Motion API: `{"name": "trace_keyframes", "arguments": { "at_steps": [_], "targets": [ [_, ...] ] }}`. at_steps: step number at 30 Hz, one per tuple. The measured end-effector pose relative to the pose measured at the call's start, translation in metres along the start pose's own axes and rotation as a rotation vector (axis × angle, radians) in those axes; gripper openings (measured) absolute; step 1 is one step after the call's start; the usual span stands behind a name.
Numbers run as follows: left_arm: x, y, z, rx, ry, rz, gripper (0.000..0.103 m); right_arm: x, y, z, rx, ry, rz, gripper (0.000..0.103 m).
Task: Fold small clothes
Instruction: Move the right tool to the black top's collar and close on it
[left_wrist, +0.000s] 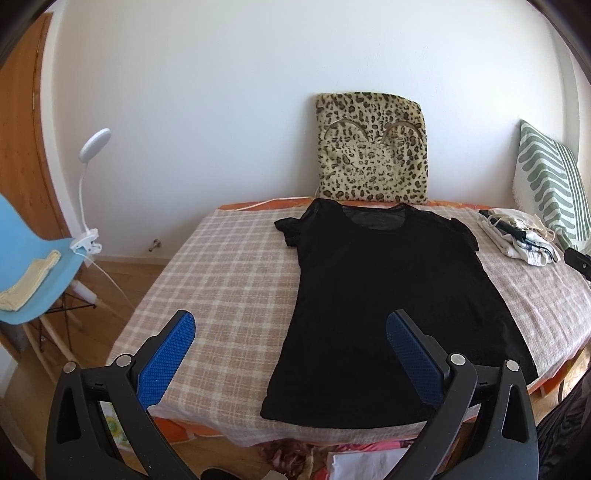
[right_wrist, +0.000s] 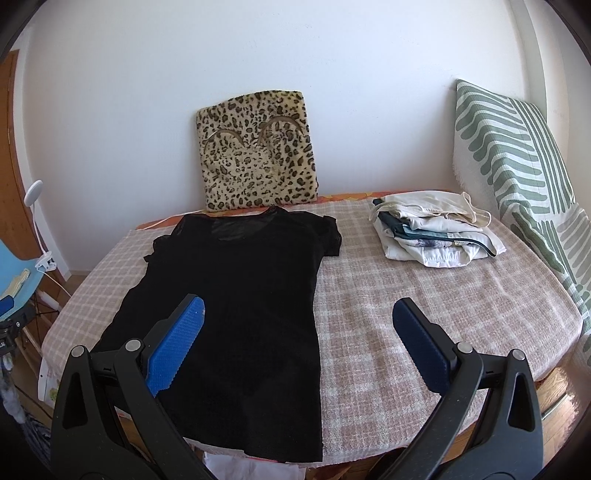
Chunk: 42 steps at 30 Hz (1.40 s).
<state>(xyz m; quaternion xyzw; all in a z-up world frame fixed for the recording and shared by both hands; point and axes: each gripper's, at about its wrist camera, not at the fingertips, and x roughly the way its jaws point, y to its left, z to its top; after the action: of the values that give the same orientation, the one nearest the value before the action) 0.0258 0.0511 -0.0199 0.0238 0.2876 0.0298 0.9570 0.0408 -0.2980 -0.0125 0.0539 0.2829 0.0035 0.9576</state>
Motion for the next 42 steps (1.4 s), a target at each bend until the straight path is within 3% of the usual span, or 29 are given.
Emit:
{"name": "trace_keyframes", "arguments": {
  "at_steps": [7, 14, 18, 28, 33, 37, 40, 42],
  "targets": [
    [0.035, 0.028, -0.015, 0.003, 0.114, -0.026, 0.101, 0.022, 0.036, 0.028, -0.068, 0.017, 0.085, 0.103],
    [0.067, 0.045, -0.035, -0.036, 0.237, -0.094, 0.084, 0.054, 0.079, 0.067, -0.125, 0.018, 0.159, 0.103],
    [0.082, 0.052, -0.047, -0.070, 0.300, -0.148, 0.079, 0.081, 0.099, 0.085, -0.133, 0.045, 0.187, 0.103],
    [0.114, 0.065, -0.072, -0.165, 0.422, -0.197, 0.076, 0.185, 0.149, 0.129, -0.118, 0.232, 0.275, 0.103],
    [0.118, 0.067, -0.076, -0.167, 0.433, -0.193, 0.073, 0.241, 0.188, 0.145, -0.115, 0.324, 0.340, 0.103],
    [0.121, 0.067, -0.076, -0.177, 0.434, -0.207, 0.066, 0.285, 0.227, 0.150, -0.119, 0.397, 0.395, 0.103],
    [0.124, 0.068, -0.077, -0.197, 0.443, -0.236, 0.055, 0.319, 0.256, 0.150, -0.127, 0.438, 0.397, 0.100],
    [0.125, 0.069, -0.077, -0.208, 0.447, -0.245, 0.053, 0.343, 0.271, 0.148, -0.133, 0.473, 0.384, 0.097]
  ]
}}
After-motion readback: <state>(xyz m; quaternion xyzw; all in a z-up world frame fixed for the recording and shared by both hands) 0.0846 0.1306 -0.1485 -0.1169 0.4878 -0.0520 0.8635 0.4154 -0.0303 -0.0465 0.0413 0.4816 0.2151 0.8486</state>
